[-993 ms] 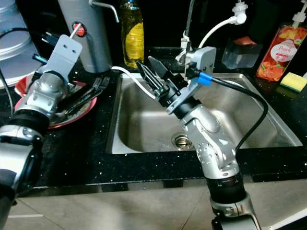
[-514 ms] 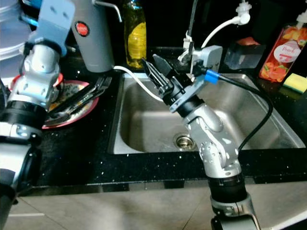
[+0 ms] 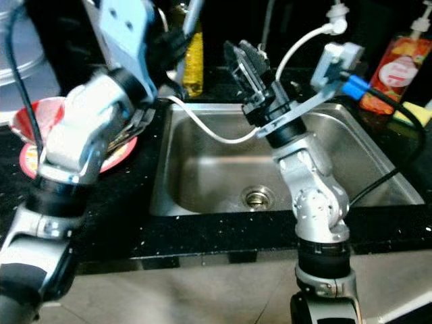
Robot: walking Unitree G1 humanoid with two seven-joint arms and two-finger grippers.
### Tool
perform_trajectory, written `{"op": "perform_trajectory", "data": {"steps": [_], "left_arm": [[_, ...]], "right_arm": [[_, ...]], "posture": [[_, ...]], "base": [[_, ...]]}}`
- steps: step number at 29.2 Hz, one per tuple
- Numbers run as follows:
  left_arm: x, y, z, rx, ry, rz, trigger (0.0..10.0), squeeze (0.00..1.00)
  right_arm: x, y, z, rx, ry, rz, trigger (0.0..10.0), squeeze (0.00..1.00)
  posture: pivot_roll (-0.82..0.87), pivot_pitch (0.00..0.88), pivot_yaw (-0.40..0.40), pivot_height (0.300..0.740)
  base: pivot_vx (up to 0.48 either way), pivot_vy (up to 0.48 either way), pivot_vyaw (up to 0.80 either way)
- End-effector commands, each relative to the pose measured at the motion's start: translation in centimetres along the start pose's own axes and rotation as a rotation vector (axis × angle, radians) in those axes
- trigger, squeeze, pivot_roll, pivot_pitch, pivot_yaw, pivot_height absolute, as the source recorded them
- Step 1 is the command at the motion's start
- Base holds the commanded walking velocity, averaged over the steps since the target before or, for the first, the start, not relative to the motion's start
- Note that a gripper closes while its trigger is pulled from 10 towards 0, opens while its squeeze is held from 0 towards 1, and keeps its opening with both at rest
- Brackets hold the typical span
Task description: Kitchen organization
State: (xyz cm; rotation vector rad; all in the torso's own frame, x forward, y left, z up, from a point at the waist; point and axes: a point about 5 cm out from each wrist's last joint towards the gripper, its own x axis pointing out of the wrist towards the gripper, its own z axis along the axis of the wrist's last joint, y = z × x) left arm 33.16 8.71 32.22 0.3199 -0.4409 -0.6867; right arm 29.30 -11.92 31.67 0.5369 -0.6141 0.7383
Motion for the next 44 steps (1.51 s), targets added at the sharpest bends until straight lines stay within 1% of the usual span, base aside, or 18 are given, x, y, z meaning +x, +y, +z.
{"op": "perform_trajectory", "data": {"steps": [1, 3, 4, 6, 8, 9, 10, 11, 14, 15, 21, 25, 29, 30, 31, 39, 44], "left_arm": [[-0.2, -1.6, -1.0, -0.031, 0.036, -0.067, 10.0, 0.00], [-0.3, -1.8, -1.3, -0.031, 0.047, -0.066, 10.0, 0.00], [-0.4, -2.0, -1.6, -0.034, 0.057, -0.073, 10.0, 0.00], [-0.5, -2.1, -1.7, -0.035, 0.063, -0.079, 10.0, 0.00], [-1.0, -2.5, -1.4, -0.060, 0.080, -0.113, 10.0, 0.00], [-1.3, -2.9, -1.3, -0.064, 0.083, -0.144, 10.0, 0.00], [-1.3, -2.9, -1.3, -0.064, 0.083, -0.144, 10.0, 0.00], [-1.5, -3.0, -1.3, -0.069, 0.092, -0.149, 10.0, 0.00], [-1.8, -3.0, -1.2, -0.075, 0.100, -0.146, 10.0, 0.00], [-1.8, -3.1, -1.1, -0.077, 0.094, -0.153, 10.0, 0.00], [-1.9, -3.7, -0.9, -0.081, 0.087, -0.180, 10.0, 0.00], [-2.2, -4.3, -1.5, -0.069, 0.121, -0.211, 10.0, 0.00], [-2.1, -4.3, -1.6, -0.073, 0.125, -0.195, 10.0, 0.00], [-2.0, -4.2, -1.6, -0.076, 0.126, -0.184, 10.0, 0.00], [-2.0, -4.1, -1.6, -0.078, 0.127, -0.180, 10.0, 0.00], [-1.8, -3.8, -1.2, -0.091, 0.109, -0.157, 10.0, 0.00], [-1.8, -3.8, -1.1, -0.098, 0.102, -0.162, 10.0, 0.00]], "right_arm": [[0.2, 0.0, 0.4, -0.054, 0.002, -0.006, 10.0, 0.00], [0.1, 0.0, 0.4, -0.058, 0.006, -0.005, 10.0, 0.00], [0.1, 0.0, 0.3, -0.058, 0.010, 0.002, 10.0, 0.07], [0.1, 0.1, 0.3, -0.058, 0.013, 0.006, 10.0, 0.07], [0.1, 0.1, 0.4, -0.052, 0.019, 0.007, 10.0, 0.06], [0.1, 0.0, 0.3, -0.054, 0.022, 0.001, 10.0, 0.52], [0.1, 0.0, 0.3, -0.054, 0.022, 0.001, 10.0, 0.52], [0.1, -0.1, 0.3, -0.056, 0.025, -0.004, 10.0, 1.00], [0.1, -0.2, 0.2, -0.057, 0.035, -0.007, 10.0, 1.00], [0.1, -0.1, 0.1, -0.051, 0.038, 0.000, 10.0, 0.00], [0.1, 0.1, 0.0, -0.035, 0.041, 0.013, 10.0, 0.00], [0.1, 0.1, -0.1, -0.011, 0.039, 0.023, 10.0, 0.00], [0.1, 0.1, 0.0, -0.009, 0.037, 0.023, 10.0, 0.00], [0.1, 0.0, 0.1, -0.008, 0.035, 0.023, 4.8, 0.00], [0.1, 0.0, 0.1, -0.005, 0.033, 0.022, 0.0, 0.00], [-0.1, 0.1, 0.1, 0.006, 0.029, 0.031, 0.0, 0.00], [-0.1, 0.1, 0.1, 0.007, 0.029, 0.026, 0.0, 0.00]], "posture": [[0.21, 0.000, -0.020, 0.740], [0.21, 0.000, -0.020, 0.740], [0.21, 0.000, -0.020, 0.740], [0.21, 0.000, -0.020, 0.740], [0.20, 0.000, -0.025, 0.740], [0.20, 0.000, -0.023, 0.740], [0.20, 0.000, -0.023, 0.740], [0.21, 0.000, -0.022, 0.740], [0.21, 0.000, -0.025, 0.740], [0.21, 0.000, -0.023, 0.740], [0.21, 0.000, -0.024, 0.740], [0.20, 0.000, -0.026, 0.740], [0.20, 0.000, -0.027, 0.740], [0.20, 0.000, -0.025, 0.740], [0.20, 0.000, -0.025, 0.740], [0.20, 0.000, -0.021, 0.740], [0.20, 0.000, -0.019, 0.740]], "base": [[0.000, 0.000, 0.00], [0.000, 0.000, 0.00], [0.000, 0.000, 0.00], [0.000, 0.000, 0.00], [0.000, 0.000, 0.00], [0.000, 0.000, 0.00], [0.000, 0.000, 0.00], [0.000, 0.000, 0.00], [0.000, 0.000, 0.00], [0.000, 0.000, 0.00], [0.000, 0.000, 0.00], [0.000, 0.000, 0.00], [0.000, 0.000, 0.00], [0.000, 0.000, 0.00], [0.000, 0.000, 0.00], [0.000, 0.000, 0.00], [0.000, 0.000, 0.00]]}}
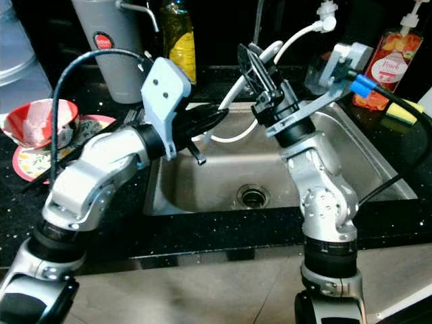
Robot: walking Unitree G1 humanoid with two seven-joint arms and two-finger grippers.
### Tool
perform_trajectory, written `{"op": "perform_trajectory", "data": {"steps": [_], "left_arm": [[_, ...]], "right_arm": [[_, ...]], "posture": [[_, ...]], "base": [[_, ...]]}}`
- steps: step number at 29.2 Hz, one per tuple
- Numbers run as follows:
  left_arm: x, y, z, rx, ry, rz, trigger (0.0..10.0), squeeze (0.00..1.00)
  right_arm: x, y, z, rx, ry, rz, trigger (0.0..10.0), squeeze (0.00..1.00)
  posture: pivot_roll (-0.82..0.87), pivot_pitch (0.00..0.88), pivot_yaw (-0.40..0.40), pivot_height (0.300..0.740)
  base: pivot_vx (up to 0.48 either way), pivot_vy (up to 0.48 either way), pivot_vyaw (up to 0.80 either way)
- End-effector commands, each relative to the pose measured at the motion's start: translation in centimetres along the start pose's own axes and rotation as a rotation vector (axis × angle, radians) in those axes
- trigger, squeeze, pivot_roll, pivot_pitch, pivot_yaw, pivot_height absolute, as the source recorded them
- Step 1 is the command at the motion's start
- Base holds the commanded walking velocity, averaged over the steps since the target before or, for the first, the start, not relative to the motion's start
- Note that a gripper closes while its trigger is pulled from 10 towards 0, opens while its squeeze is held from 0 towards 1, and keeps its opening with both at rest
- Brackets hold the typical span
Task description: Kitchen organization
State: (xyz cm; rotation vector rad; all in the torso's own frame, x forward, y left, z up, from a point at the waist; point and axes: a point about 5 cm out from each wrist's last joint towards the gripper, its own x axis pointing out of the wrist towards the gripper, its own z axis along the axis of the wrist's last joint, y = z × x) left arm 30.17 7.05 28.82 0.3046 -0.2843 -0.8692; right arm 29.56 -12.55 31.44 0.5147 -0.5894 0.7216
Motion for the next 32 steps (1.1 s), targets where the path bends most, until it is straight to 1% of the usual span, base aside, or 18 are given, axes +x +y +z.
{"op": "perform_trajectory", "data": {"steps": [1, 4, 5, 8, 9, 15, 16, 19, 21, 23, 24, 25, 26, 27, 28, 29, 31, 32], "left_arm": [[0.0, 0.4, 0.2, -0.005, -0.001, 0.027, 10.0, 0.00], [0.0, 0.4, 0.3, -0.007, -0.006, 0.029, 10.0, 0.00], [0.0, 0.4, 0.3, -0.007, -0.009, 0.028, 10.0, 0.00], [0.1, 0.3, 0.4, -0.008, -0.012, 0.027, 10.0, 0.00], [0.1, 0.3, 0.4, -0.028, -0.021, 0.035, 10.0, 1.00], [0.1, 0.5, 0.9, -0.058, -0.057, 0.039, 10.0, 1.00], [-0.2, 0.2, 1.3, -0.087, -0.080, 0.008, 10.0, 0.00], [-0.4, -0.1, 1.6, -0.104, -0.103, -0.024, 10.0, 0.00], [-0.7, -0.5, 1.9, -0.128, -0.121, -0.060, 10.0, 0.00], [-1.4, -1.2, 2.2, -0.148, -0.152, -0.128, 10.0, 0.00], [-1.4, -1.2, 2.2, -0.148, -0.152, -0.128, 10.0, 0.00], [-1.8, -1.2, 2.4, -0.170, -0.174, -0.142, 10.0, 0.00], [-1.8, -1.2, 2.4, -0.170, -0.174, -0.142, 10.0, 0.00], [-2.0, -0.8, 2.4, -0.193, -0.182, -0.121, 10.0, 0.00], [-2.2, -0.2, 2.0, -0.214, -0.167, -0.068, 10.0, 0.00], [-2.2, -0.2, 2.0, -0.214, -0.167, -0.068, 10.0, 0.00], [-2.2, 1.3, 0.6, -0.230, -0.084, 0.061, 10.0, 0.00], [-2.2, 1.3, 0.6, -0.230, -0.084, 0.061, 10.0, 0.00]], "right_arm": [[0.1, 0.7, 0.0, 0.024, 0.001, 0.041, 0.0, 0.00], [0.2, 0.6, -0.1, 0.022, 0.003, 0.039, 0.0, 0.00], [0.2, 0.6, -0.1, 0.019, 0.009, 0.035, 10.0, 0.00], [0.2, 0.6, -0.2, 0.015, 0.015, 0.032, 10.0, 0.00], [0.2, 0.6, -0.2, 0.013, 0.018, 0.031, 10.0, 0.00], [0.2, 0.5, -0.5, -0.001, 0.032, 0.022, 10.0, 0.00], [0.2, 0.3, -0.7, -0.009, 0.039, 0.012, 10.0, 0.00], [0.2, 0.2, -0.8, -0.024, 0.049, -0.004, 10.0, 0.00], [0.2, -0.3, -1.1, -0.059, 0.064, -0.041, 10.0, 0.00], [0.2, -1.6, -1.7, -0.132, 0.091, -0.149, 10.0, 0.00], [0.2, -1.6, -1.7, -0.132, 0.091, -0.149, 10.0, 0.00], [0.0, -2.6, -2.3, -0.200, 0.125, -0.229, 10.0, 0.00], [0.0, -2.6, -2.3, -0.200, 0.125, -0.229, 10.0, 0.00], [-0.3, -3.7, -3.0, -0.289, 0.171, -0.310, 10.0, 0.00], [-0.7, -4.6, -3.7, -0.334, 0.220, -0.371, 10.0, 0.00], [-0.7, -4.6, -3.7, -0.334, 0.220, -0.371, 10.0, 0.00], [-1.4, -5.7, -4.8, -0.391, 0.279, -0.440, 10.0, 0.00], [-1.4, -5.7, -4.8, -0.391, 0.279, -0.440, 10.0, 0.00]], "posture": [[0.20, 0.000, -0.021, 0.740], [0.20, 0.000, -0.020, 0.740], [0.20, 0.000, -0.022, 0.740], [0.20, 0.000, -0.022, 0.740], [0.20, 0.000, -0.022, 0.740], [0.20, 0.000, -0.023, 0.740], [0.20, 0.000, -0.023, 0.740], [0.20, 0.000, -0.023, 0.740], [0.20, 0.000, -0.021, 0.740], [0.20, 0.000, -0.021, 0.740], [0.20, 0.000, -0.021, 0.740], [0.20, 0.000, -0.021, 0.740], [0.20, 0.000, -0.021, 0.740], [0.21, 0.000, -0.022, 0.740], [0.21, 0.000, -0.021, 0.740], [0.21, 0.000, -0.021, 0.740], [0.21, 0.000, -0.023, 0.740], [0.21, 0.000, -0.023, 0.740]], "base": [[0.000, 0.000, 0.00], [0.000, 0.000, 0.00], [0.000, 0.000, 0.00], [0.000, 0.000, 0.00], [0.000, 0.000, 0.00], [0.000, 0.000, 0.00], [0.000, 0.000, 0.00], [0.000, 0.000, 0.00], [0.000, 0.000, 0.00], [0.000, 0.000, 0.00], [0.000, 0.000, 0.00], [0.000, 0.000, 0.00], [0.000, 0.000, 0.00], [0.000, 0.000, 0.00], [0.000, 0.000, 0.00], [0.000, 0.000, 0.00], [0.000, 0.000, 0.00], [0.000, 0.000, 0.00]]}}
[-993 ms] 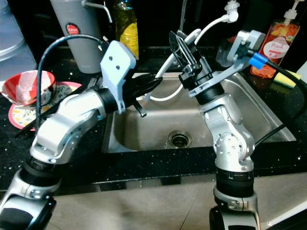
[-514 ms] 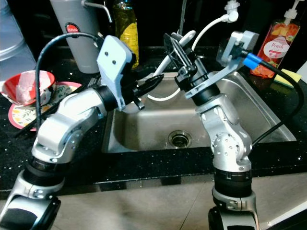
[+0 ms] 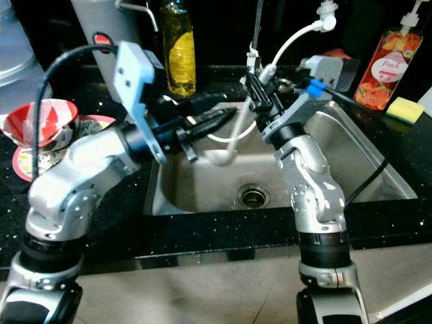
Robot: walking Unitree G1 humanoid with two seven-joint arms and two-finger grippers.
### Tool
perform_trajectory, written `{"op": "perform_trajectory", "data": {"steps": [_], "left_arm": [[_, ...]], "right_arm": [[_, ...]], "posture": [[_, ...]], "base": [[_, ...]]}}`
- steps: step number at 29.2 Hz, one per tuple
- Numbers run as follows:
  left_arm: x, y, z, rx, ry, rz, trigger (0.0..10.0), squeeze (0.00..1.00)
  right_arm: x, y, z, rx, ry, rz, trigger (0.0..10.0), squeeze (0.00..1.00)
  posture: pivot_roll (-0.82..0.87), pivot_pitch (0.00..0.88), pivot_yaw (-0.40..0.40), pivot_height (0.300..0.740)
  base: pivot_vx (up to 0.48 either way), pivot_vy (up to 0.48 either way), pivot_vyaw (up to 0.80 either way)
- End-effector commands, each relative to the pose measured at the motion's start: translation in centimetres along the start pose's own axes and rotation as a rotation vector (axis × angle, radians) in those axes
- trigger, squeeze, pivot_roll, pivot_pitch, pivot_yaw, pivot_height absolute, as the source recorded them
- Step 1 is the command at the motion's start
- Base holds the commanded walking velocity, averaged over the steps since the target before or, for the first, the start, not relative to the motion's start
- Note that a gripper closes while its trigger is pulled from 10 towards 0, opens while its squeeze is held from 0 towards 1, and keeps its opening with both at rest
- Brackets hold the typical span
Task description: Kitchen organization
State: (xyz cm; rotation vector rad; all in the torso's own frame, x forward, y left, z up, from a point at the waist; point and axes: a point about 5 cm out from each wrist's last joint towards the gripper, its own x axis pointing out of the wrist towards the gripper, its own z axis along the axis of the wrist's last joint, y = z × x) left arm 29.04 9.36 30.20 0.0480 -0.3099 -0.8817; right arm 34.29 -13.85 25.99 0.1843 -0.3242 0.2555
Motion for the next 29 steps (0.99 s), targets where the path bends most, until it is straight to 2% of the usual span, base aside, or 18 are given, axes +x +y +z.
{"op": "perform_trajectory", "data": {"steps": [1, 2, 3, 4, 5, 6, 8, 9, 10, 11, 12, 13, 14, 16, 19, 22, 26, 29], "left_arm": [[-0.1, 1.1, -1.3, -0.022, 0.080, 0.089, 10.0, 0.00], [-0.1, 1.1, -1.3, -0.022, 0.080, 0.089, 10.0, 0.00], [-0.3, 1.9, -1.7, -0.030, 0.106, 0.154, 10.0, 0.00], [-0.5, 2.7, -2.1, -0.041, 0.130, 0.223, 10.0, 0.00], [-0.7, 3.5, -2.6, -0.054, 0.159, 0.286, 10.0, 0.00], [-0.7, 3.5, -2.6, -0.054, 0.159, 0.286, 10.0, 0.00], [-1.1, 4.7, -3.5, -0.059, 0.227, 0.399, 10.0, 0.00], [-1.1, 4.7, -3.5, -0.059, 0.227, 0.399, 10.0, 0.00], [-1.5, 5.5, -4.2, -0.070, 0.276, 0.481, 10.0, 0.00], [-1.5, 5.5, -4.2, -0.070, 0.276, 0.481, 10.0, 0.00], [-2.0, 6.4, -5.0, -0.105, 0.334, 0.574, 10.0, 0.00], [-2.0, 6.4, -5.0, -0.105, 0.334, 0.574, 10.0, 0.00], [-2.6, 7.1, -5.5, -0.140, 0.370, 0.646, 10.0, 0.00], [-3.1, 7.5, -5.8, -0.151, 0.402, 0.686, 10.0, 0.00], [-4.0, 8.1, -6.1, -0.128, 0.460, 0.744, 10.0, 0.00], [-4.5, 8.4, -6.5, -0.142, 0.487, 0.781, 10.0, 0.00], [-6.6, 9.1, -7.5, -0.190, 0.583, 0.893, 10.0, 0.00], [-7.3, 9.3, -7.6, -0.184, 0.601, 0.922, 10.0, 0.00]], "right_arm": [[-0.1, -0.2, -0.7, -0.037, 0.020, -0.028, 10.0, 0.00], [-0.1, -0.2, -0.7, -0.037, 0.020, -0.028, 10.0, 0.00], [-0.1, -0.5, -1.2, -0.060, 0.040, -0.054, 10.0, 0.00], [-0.2, -1.1, -2.2, -0.117, 0.090, -0.101, 10.0, 0.22], [-0.4, -1.6, -3.2, -0.148, 0.141, -0.134, 10.0, 1.00], [-0.4, -1.6, -3.2, -0.148, 0.141, -0.134, 10.0, 1.00], [-0.9, -2.1, -4.8, -0.167, 0.229, -0.162, 10.0, 1.00], [-0.9, -2.1, -4.8, -0.167, 0.229, -0.162, 10.0, 1.00], [-1.0, -2.2, -5.4, -0.167, 0.265, -0.164, 10.0, 1.00], [-1.0, -2.2, -5.4, -0.167, 0.265, -0.164, 10.0, 1.00], [-1.0, -2.2, -5.6, -0.176, 0.275, -0.157, 10.0, 1.00], [-1.0, -2.2, -5.6, -0.176, 0.275, -0.157, 10.0, 1.00], [-0.9, -2.0, -5.2, -0.179, 0.245, -0.130, 10.0, 0.00], [-0.7, -1.6, -4.4, -0.169, 0.196, -0.100, 10.0, 0.00], [-0.2, -0.8, -2.2, -0.155, 0.063, -0.047, 10.0, 0.00], [-0.1, -0.6, -1.6, -0.144, 0.028, -0.046, 10.0, 0.00], [-0.1, -0.3, -0.5, -0.123, -0.033, -0.030, 10.0, 0.00], [-0.1, -0.2, -0.4, -0.118, -0.043, -0.027, 10.0, 0.00]], "posture": [[0.21, 0.000, -0.023, 0.740], [0.21, 0.000, -0.023, 0.740], [0.21, 0.000, -0.023, 0.740], [0.21, 0.000, -0.022, 0.740], [0.21, 0.000, -0.023, 0.740], [0.21, 0.000, -0.023, 0.740], [0.21, 0.000, -0.023, 0.740], [0.21, 0.000, -0.023, 0.740], [0.21, 0.000, -0.023, 0.740], [0.21, 0.000, -0.023, 0.740], [0.21, 0.000, -0.023, 0.740], [0.21, 0.000, -0.023, 0.740], [0.21, 0.000, -0.021, 0.740], [0.21, 0.000, -0.021, 0.740], [0.21, 0.000, -0.019, 0.740], [0.21, 0.000, -0.015, 0.740], [0.21, 0.000, -0.011, 0.740], [0.22, 0.000, -0.010, 0.740]], "base": [[0.000, 0.000, 0.00], [0.000, 0.000, 0.00], [0.000, 0.000, 0.00], [0.000, 0.000, 0.00], [0.000, 0.000, 0.00], [0.000, 0.000, 0.00], [0.000, 0.000, 0.00], [0.000, 0.000, 0.00], [0.000, 0.000, 0.00], [0.000, 0.000, 0.00], [0.000, 0.000, 0.00], [0.000, 0.000, 0.00], [0.000, 0.000, 0.00], [0.000, 0.000, 0.00], [0.000, 0.000, 0.00], [0.000, 0.000, 0.00], [0.000, 0.000, 0.00], [0.000, 0.000, 0.00]]}}
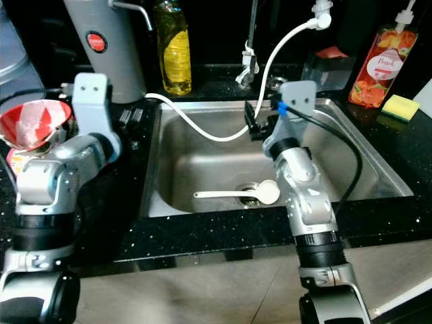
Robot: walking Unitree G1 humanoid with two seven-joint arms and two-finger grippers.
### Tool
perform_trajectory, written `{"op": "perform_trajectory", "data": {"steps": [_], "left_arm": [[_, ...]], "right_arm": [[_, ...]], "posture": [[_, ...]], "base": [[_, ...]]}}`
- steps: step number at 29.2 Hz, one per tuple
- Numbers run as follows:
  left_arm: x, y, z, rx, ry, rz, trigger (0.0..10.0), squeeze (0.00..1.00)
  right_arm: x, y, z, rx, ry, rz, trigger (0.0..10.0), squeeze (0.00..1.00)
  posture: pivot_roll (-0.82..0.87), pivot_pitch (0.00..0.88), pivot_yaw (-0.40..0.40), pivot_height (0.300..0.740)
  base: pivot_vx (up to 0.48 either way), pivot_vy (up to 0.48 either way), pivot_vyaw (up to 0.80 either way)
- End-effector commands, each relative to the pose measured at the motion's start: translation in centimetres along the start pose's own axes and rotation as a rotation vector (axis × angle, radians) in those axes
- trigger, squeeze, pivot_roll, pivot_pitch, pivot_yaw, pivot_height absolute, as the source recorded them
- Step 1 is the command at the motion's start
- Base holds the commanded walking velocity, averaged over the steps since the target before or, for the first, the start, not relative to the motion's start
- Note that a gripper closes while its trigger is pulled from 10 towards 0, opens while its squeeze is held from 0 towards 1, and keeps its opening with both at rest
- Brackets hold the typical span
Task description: Kitchen organization
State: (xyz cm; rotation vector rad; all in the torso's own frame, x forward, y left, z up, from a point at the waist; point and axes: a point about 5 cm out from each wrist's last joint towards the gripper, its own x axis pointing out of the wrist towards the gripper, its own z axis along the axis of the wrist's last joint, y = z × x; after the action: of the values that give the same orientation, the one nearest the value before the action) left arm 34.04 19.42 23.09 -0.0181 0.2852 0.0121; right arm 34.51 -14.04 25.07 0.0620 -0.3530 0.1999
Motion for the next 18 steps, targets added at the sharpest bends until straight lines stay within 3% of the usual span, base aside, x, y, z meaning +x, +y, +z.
{"op": "perform_trajectory", "data": {"steps": [1, 4, 5, 7, 12, 18], "left_arm": [[-0.1, 0.8, -0.3, 0.008, 0.025, 0.037, 10.0, 0.00], [-0.5, 3.4, -0.5, 0.040, 0.052, 0.153, 10.0, 0.00], [-0.5, 3.4, -0.5, 0.040, 0.052, 0.153, 10.0, 0.00], [-0.8, 4.9, -0.6, 0.000, 0.084, 0.193, 10.0, 0.00], [-0.9, 5.3, -0.6, -0.012, 0.109, 0.190, 10.0, 0.00], [-0.5, 5.2, -0.9, 0.063, 0.118, 0.132, 10.0, 0.00]], "right_arm": [[0.0, 0.0, 0.5, 0.014, -0.026, 0.004, 10.0, 0.00], [0.0, 0.3, 0.8, 0.023, -0.051, 0.020, 10.0, 0.00], [0.0, 0.3, 0.8, 0.023, -0.051, 0.020, 10.0, 0.00], [-0.1, 0.4, 0.8, 0.026, -0.058, 0.028, 10.0, 0.00], [-0.2, 0.3, 0.8, 0.026, -0.060, 0.026, 10.0, 0.00], [-0.2, 0.5, 0.8, 0.037, -0.068, 0.030, 10.0, 0.00]], "posture": [[0.22, 0.000, -0.010, 0.740], [0.22, 0.000, -0.009, 0.740], [0.22, 0.000, -0.009, 0.740], [0.22, 0.000, -0.008, 0.740], [0.22, 0.000, -0.007, 0.740], [0.23, 0.000, -0.004, 0.740]], "base": [[0.000, 0.000, 0.00], [0.000, 0.000, 0.00], [0.000, 0.000, 0.00], [0.000, 0.000, 0.00], [0.000, 0.000, 0.00], [0.000, 0.000, 0.00]]}}
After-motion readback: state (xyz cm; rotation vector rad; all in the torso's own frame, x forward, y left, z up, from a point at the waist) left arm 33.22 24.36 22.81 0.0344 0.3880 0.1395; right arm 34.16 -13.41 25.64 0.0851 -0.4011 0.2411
